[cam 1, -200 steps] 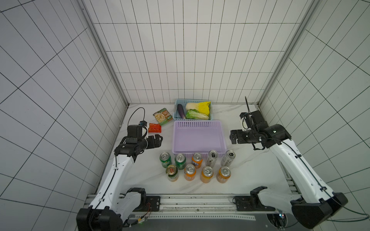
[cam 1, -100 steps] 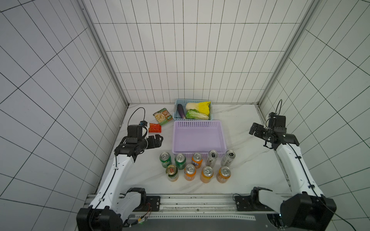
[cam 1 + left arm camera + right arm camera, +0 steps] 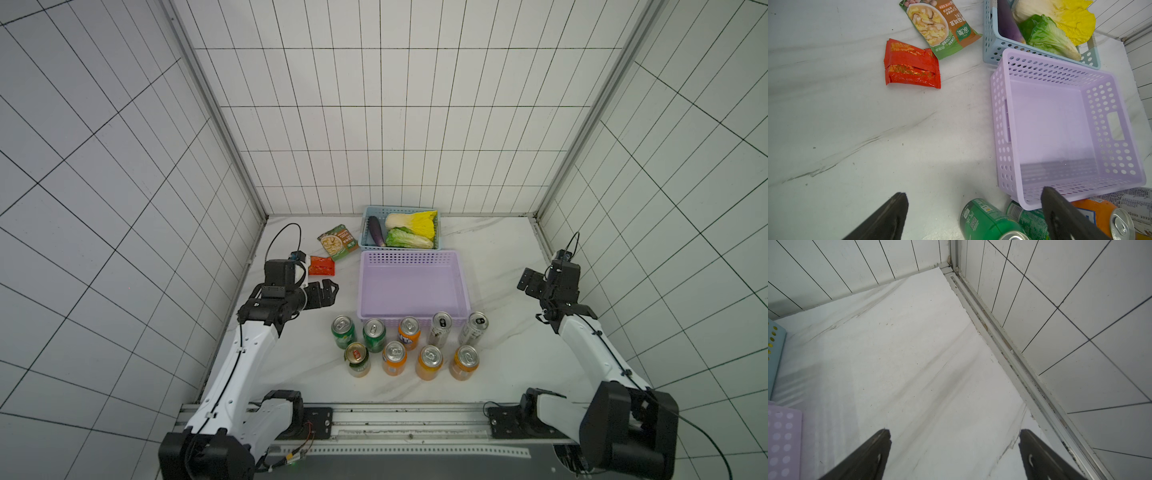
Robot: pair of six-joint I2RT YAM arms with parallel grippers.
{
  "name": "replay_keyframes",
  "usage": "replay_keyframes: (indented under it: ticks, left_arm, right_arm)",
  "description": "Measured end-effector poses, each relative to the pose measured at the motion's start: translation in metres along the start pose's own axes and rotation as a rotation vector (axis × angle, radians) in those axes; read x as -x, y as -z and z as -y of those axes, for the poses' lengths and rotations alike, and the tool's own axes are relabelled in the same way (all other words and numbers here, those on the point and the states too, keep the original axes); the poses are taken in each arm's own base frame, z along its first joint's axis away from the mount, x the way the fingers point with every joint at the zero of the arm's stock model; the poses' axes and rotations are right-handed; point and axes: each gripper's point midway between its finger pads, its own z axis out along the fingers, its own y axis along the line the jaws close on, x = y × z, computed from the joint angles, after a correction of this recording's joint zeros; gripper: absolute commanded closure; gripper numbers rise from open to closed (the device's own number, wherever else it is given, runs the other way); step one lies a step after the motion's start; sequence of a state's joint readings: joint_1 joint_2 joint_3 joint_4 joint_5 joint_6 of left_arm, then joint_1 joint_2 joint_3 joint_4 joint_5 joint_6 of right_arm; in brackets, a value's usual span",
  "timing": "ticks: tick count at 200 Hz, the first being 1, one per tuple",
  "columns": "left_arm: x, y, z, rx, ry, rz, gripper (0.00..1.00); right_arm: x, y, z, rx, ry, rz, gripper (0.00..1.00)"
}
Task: Take out the drinks from the basket
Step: Reset both arms
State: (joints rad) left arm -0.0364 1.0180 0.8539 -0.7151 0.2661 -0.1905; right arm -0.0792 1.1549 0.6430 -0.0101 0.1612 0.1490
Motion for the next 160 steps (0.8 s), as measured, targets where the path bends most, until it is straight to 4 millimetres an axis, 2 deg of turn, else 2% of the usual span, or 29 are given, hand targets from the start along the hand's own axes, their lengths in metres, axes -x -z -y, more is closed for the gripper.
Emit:
replay_keyframes:
  ticks: [45,84,107,137,160]
  left_arm:
    - [0.001,0.001,-0.002,0.014,0.01,0.002,0.02]
    - [0.009,0.011,-0.002,0.032,0.056,0.044,0.02]
    - [0.024,0.026,-0.003,0.049,0.088,0.145,0.02]
    - [0.043,0.04,-0.013,0.094,0.137,0.311,0.02]
    - [0.049,0.039,-0.027,0.151,0.184,0.393,0.02]
  right_arm:
    - [-0.017,-0.021,-0.006,0.033,0.019,0.058,0.01]
    - [-0.028,-0.037,-0.017,0.089,0.029,0.098,0.01]
    - [-0.026,-0.041,-0.023,0.125,0.031,0.125,0.01]
    - [-0.012,-0.043,-0.034,0.178,0.024,0.202,0.0]
    - [-0.021,-0.049,-0.039,0.208,0.029,0.2,0.0]
